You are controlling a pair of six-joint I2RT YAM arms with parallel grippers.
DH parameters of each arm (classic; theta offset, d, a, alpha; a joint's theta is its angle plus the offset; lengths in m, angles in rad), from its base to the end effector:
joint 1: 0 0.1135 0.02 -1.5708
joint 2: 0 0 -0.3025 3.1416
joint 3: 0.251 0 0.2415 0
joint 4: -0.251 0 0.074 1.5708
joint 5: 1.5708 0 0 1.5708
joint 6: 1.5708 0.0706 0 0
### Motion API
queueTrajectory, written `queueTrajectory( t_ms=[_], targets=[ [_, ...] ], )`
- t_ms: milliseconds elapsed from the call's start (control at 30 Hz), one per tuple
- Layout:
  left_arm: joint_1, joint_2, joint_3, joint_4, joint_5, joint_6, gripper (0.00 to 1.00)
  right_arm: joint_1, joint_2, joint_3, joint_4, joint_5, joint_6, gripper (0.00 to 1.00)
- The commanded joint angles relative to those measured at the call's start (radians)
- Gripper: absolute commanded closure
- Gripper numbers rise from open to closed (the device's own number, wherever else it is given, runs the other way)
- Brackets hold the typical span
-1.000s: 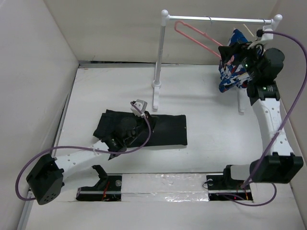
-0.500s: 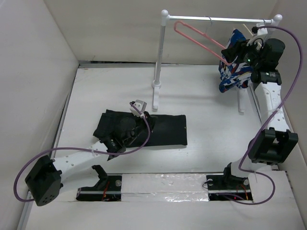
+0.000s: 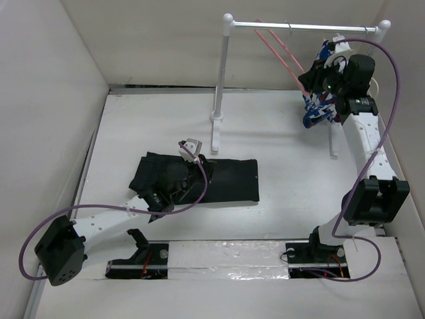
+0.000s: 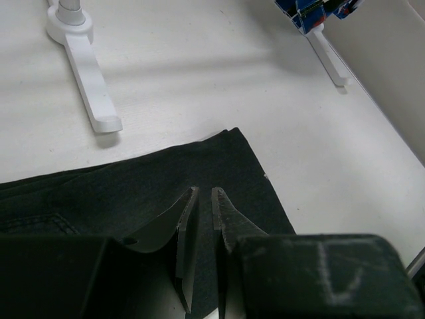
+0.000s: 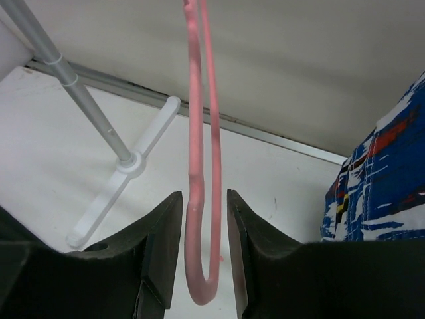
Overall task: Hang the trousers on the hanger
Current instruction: Pick up the hanger from the clothesline.
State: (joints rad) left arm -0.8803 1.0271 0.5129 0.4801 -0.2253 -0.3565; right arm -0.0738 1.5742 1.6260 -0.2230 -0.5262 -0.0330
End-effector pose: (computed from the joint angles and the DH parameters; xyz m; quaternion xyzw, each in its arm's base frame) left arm 0.1647 -0.1745 0.3047 0.1095 0.7104 -0.3345 0.6095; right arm 0.3862 0.0070 0.4650 -0.1524 0.7419 0.1655 0.6316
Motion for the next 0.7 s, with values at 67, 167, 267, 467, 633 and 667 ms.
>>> queueTrajectory(
  t_ms=[67,167,267,467,633,667],
  targets=[
    [-0.003,-0.022,0.022,0.025,-0.006,-0.007,0.89,0.051,-0.013,0.044,-0.038,0.135,-0.051,0.75],
    [-0.003,-0.032,0.015,0.035,-0.005,-0.007,0.89,0.083,-0.034,0.023,-0.033,0.196,-0.070,0.85],
    [-0.003,-0.029,0.022,0.023,-0.012,-0.010,0.89,0.114,-0.057,0.006,-0.003,0.216,-0.061,1.00],
    [-0.003,-0.027,0.019,0.025,-0.022,-0.015,0.85,0.172,-0.123,-0.017,0.077,0.331,-0.021,1.00],
    [-0.003,-0.030,0.015,0.032,-0.022,-0.018,0.79,0.201,-0.178,-0.052,0.114,0.425,0.001,1.00],
    [-0.003,-0.030,0.016,0.026,-0.022,-0.019,0.79,0.201,-0.183,-0.057,0.116,0.431,0.002,1.00]
  ],
)
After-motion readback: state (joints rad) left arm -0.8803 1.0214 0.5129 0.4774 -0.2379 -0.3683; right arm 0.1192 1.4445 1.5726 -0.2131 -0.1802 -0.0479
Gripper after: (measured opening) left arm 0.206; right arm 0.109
